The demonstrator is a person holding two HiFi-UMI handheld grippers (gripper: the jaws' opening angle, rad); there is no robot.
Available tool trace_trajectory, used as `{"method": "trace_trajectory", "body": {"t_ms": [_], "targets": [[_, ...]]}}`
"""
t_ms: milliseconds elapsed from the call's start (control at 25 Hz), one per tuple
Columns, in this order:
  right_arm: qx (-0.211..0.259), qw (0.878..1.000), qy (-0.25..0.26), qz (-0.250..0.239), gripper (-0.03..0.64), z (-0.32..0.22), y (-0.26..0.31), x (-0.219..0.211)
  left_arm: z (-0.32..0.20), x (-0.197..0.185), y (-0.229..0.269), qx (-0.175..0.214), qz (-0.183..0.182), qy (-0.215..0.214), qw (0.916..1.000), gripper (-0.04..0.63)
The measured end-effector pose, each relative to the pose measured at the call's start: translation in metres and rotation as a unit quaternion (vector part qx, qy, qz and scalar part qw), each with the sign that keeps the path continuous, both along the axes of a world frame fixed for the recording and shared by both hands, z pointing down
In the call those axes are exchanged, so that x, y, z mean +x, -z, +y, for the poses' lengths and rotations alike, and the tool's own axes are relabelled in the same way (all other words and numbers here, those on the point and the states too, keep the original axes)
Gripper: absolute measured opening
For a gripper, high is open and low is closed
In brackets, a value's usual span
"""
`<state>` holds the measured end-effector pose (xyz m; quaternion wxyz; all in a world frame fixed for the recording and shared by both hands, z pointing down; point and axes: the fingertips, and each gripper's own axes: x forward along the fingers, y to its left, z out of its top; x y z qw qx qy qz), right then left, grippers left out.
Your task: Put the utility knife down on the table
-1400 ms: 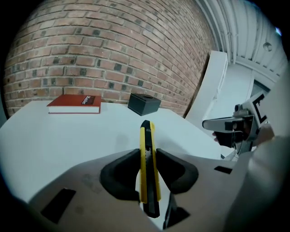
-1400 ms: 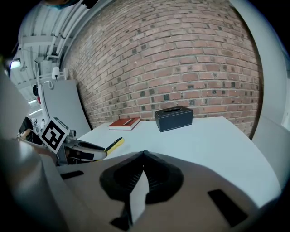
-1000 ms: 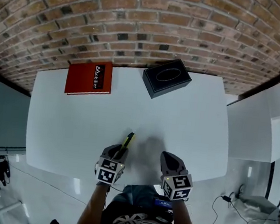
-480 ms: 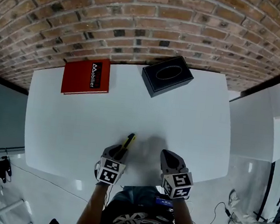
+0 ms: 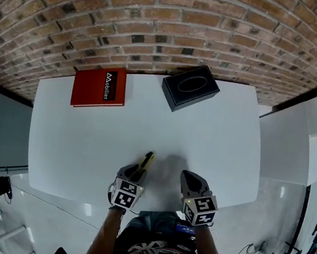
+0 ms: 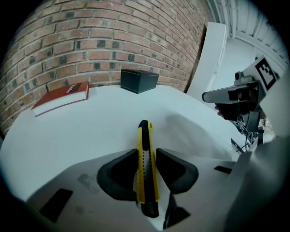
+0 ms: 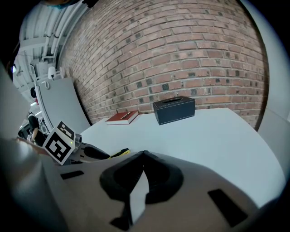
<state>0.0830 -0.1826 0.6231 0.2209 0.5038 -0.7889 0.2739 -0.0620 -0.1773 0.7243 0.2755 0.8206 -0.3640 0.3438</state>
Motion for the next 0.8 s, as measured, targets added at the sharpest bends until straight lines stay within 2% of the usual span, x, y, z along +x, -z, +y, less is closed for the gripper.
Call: {"method": "trace_trajectory", "body": {"t_ms": [120,280,440,640,800], "targets": [[0.004,1.000,-0.002,0.001,0.000,0.001,0.003,0.002,0.002,0.004,0.001,-0.003,0.000,-0.004,1.0000,0.131],[0.009,1.000,-0.004,0.002,0.000,0.003,0.008,0.003,0.005,0.007,0.002,-0.004,-0.005,-0.006,1.0000,0.185],[0.015,1.000,-0.002,0.003,0.000,0.007,0.013,0.004,-0.001,0.006,0.011,0.018,-0.010,0.002,0.9998,0.225],[0.035,0.999,0.001,0.007,0.000,0.009,0.026,0.005,-0.011,0.004,0.031,0.055,0.003,0.018,0.9983,0.225],[0.058,0.998,-0.001,0.007,0.001,0.011,0.046,0.005,-0.016,0.002,0.067,0.085,0.013,0.025,0.9960,0.225]]}}
